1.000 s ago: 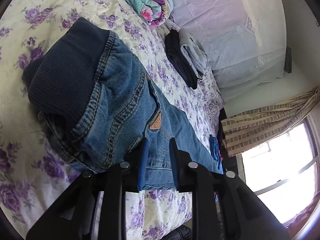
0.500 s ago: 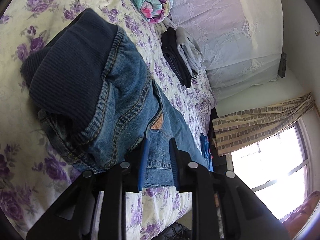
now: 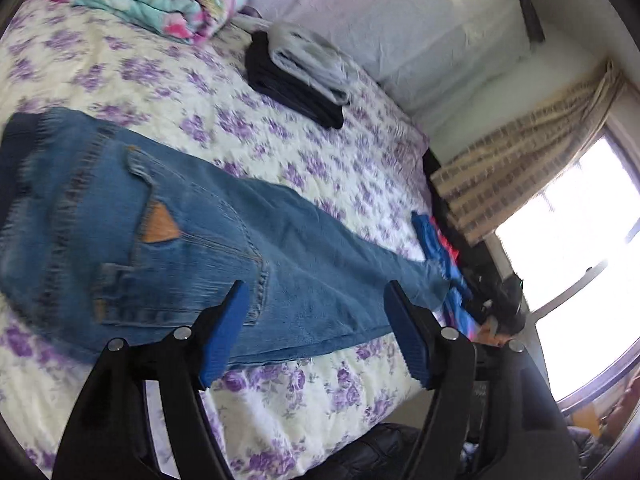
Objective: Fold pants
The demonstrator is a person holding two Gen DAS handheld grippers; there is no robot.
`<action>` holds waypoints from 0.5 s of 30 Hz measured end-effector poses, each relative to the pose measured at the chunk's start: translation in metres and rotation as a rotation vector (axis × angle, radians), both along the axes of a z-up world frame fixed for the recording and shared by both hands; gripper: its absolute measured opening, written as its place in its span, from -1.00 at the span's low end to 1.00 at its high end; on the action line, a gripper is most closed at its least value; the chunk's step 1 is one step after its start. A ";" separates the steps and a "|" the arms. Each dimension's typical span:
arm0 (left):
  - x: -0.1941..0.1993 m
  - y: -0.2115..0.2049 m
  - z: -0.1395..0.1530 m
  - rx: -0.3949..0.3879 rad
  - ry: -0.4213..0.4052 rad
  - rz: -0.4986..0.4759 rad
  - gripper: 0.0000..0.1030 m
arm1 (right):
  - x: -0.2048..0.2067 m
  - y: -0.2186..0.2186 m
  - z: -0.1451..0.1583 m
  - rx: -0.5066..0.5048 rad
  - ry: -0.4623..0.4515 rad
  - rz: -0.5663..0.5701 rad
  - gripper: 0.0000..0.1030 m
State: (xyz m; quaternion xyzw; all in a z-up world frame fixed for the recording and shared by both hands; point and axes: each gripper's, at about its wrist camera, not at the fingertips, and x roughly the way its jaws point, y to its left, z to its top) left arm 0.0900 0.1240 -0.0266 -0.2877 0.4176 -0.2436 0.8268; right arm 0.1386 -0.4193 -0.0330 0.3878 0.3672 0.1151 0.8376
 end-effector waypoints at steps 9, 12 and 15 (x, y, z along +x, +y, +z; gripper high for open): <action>0.007 0.029 -0.042 -0.124 0.109 0.036 -0.07 | -0.055 -0.034 0.022 -0.089 -0.038 -0.144 0.04; 0.005 0.024 -0.041 -0.078 0.104 0.030 -0.07 | -0.031 -0.013 0.017 -0.004 -0.053 -0.024 0.15; 0.002 0.026 -0.046 -0.036 0.105 0.033 -0.40 | -0.005 0.002 -0.028 -0.019 0.087 0.041 0.06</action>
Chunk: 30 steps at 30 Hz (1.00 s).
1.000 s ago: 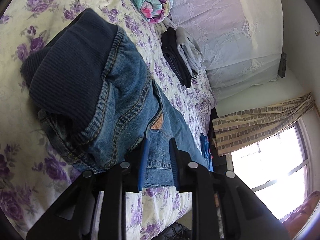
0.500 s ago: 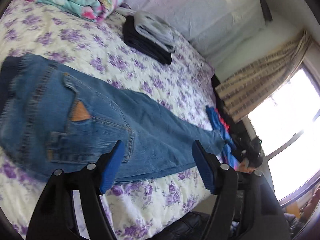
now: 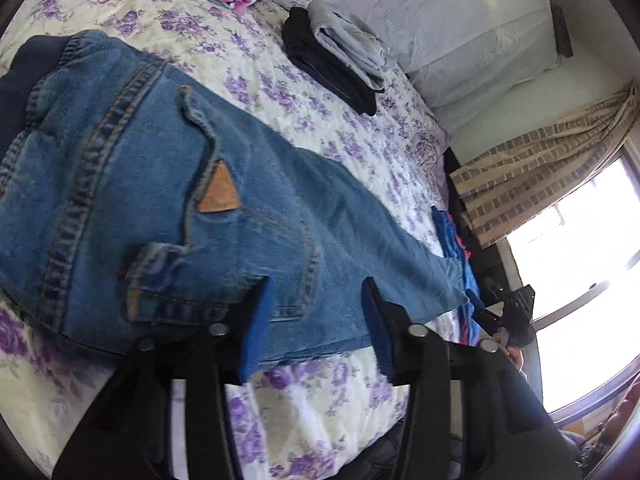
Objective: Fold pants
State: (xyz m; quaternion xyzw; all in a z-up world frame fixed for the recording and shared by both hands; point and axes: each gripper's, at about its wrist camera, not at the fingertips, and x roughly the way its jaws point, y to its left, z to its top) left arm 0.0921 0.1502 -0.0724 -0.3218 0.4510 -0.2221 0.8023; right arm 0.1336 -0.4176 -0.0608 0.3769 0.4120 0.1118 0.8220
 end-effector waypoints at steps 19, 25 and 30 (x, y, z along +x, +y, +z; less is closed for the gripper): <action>0.013 -0.081 0.025 0.276 -0.117 -0.066 0.34 | 0.062 0.093 -0.009 -0.115 0.003 0.218 0.07; 0.001 -0.101 0.014 0.453 -0.204 -0.096 0.41 | 0.066 0.056 -0.011 -0.071 0.038 0.093 -0.53; -0.007 -0.093 0.030 0.421 -0.245 -0.052 0.72 | 0.067 0.102 0.043 -0.102 -0.131 0.249 0.42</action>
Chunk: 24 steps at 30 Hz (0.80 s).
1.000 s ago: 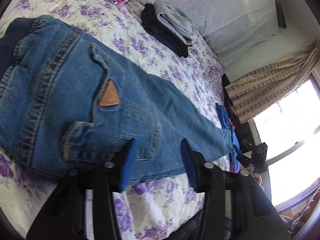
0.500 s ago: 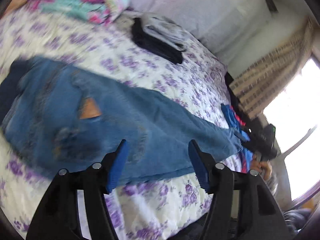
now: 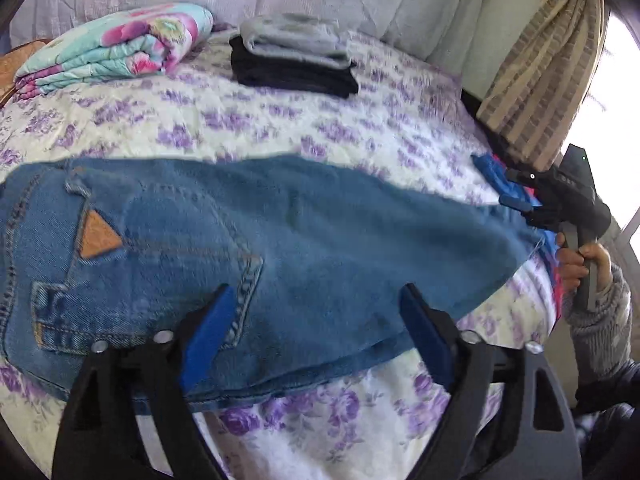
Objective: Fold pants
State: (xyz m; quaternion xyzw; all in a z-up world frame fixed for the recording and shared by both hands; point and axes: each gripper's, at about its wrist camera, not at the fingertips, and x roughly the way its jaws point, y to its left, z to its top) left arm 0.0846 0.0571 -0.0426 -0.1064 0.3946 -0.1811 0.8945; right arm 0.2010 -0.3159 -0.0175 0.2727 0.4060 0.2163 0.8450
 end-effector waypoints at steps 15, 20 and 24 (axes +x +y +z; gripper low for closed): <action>0.029 -0.037 -0.027 0.152 -0.038 0.057 0.88 | 0.148 0.263 -0.060 0.109 0.472 0.812 0.72; 0.027 -0.043 -0.034 0.206 -0.074 0.037 0.91 | 0.143 0.279 -0.068 0.094 0.511 0.922 0.78; 0.025 -0.036 -0.032 0.147 -0.084 0.028 0.91 | 0.140 0.280 -0.055 0.048 0.486 0.995 0.78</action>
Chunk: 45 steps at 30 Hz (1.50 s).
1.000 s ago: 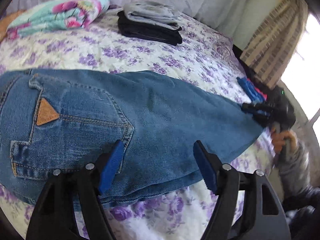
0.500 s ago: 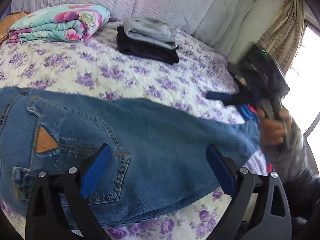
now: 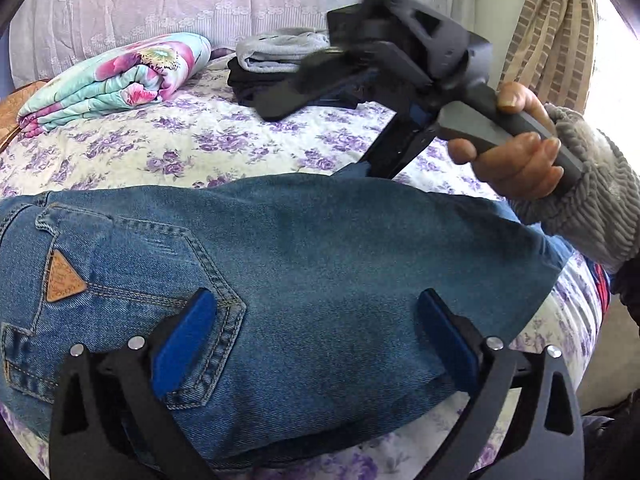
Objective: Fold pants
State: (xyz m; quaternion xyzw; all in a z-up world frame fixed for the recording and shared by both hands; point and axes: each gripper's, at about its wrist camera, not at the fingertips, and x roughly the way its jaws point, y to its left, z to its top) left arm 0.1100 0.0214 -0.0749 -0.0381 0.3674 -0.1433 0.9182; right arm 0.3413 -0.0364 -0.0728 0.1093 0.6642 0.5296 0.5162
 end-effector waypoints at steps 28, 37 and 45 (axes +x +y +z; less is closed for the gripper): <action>0.002 -0.001 -0.003 -0.021 0.000 -0.015 0.91 | 0.009 0.023 -0.014 0.068 0.057 -0.011 0.93; 0.006 0.001 -0.004 -0.023 0.004 -0.016 0.91 | 0.033 -0.003 -0.005 0.267 0.055 -0.319 0.93; 0.006 0.002 -0.004 -0.026 0.005 -0.016 0.91 | 0.008 -0.007 0.025 0.256 0.026 -0.206 0.93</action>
